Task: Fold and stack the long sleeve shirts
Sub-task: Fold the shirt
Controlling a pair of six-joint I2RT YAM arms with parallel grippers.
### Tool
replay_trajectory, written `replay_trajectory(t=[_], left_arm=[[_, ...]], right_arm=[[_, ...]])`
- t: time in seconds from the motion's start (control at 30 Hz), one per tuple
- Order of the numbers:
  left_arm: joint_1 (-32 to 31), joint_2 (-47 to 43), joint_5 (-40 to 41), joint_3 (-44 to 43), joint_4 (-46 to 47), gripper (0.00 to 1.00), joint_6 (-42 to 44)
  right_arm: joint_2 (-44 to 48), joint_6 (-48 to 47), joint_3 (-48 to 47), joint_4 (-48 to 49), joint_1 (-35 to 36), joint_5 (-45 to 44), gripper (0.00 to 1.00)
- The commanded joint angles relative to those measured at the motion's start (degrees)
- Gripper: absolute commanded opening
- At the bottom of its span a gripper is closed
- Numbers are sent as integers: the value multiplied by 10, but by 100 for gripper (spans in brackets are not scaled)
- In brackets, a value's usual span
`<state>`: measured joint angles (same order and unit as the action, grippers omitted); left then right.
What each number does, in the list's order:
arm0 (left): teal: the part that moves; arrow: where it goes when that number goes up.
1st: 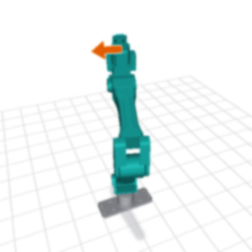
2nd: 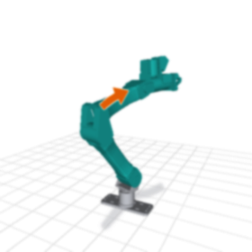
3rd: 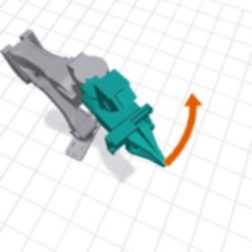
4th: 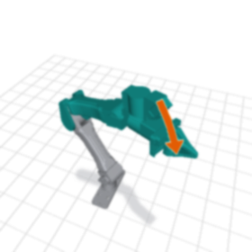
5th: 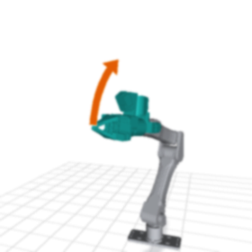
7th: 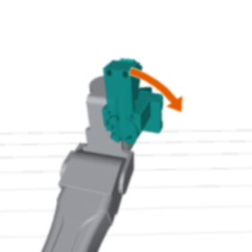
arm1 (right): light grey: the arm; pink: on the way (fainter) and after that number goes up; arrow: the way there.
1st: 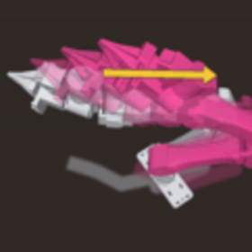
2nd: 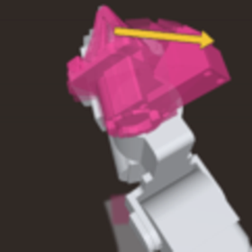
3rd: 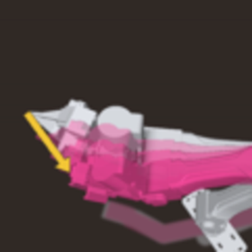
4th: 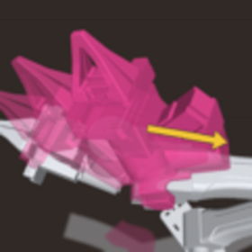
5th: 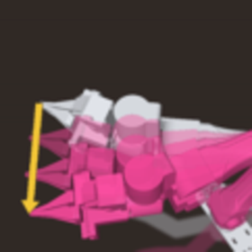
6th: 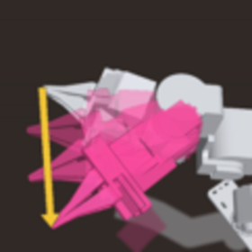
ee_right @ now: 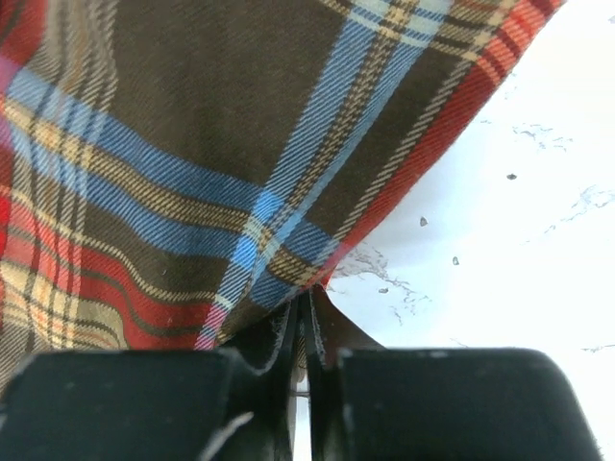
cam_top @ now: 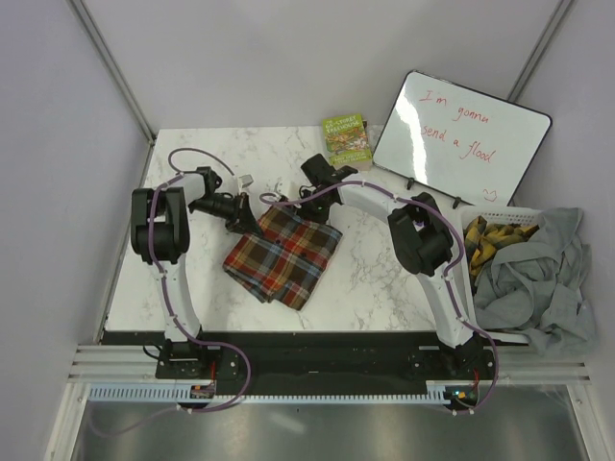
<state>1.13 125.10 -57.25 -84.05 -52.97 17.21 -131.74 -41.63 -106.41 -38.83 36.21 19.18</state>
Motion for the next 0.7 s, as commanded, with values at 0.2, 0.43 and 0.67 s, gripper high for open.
replay_trajectory(t=[0.2, 0.43, 0.67], left_arm=[[7, -158, 118, -48, -11, 2, 5], [5, -175, 278, -280, -56, 2, 79], [-55, -174, 456, -344, -13, 2, 221]], right_arm=[[39, 116, -6, 17, -61, -68, 79], [113, 187, 9, 17, -105, -41, 98], [161, 248, 15, 16, -127, 16, 98]])
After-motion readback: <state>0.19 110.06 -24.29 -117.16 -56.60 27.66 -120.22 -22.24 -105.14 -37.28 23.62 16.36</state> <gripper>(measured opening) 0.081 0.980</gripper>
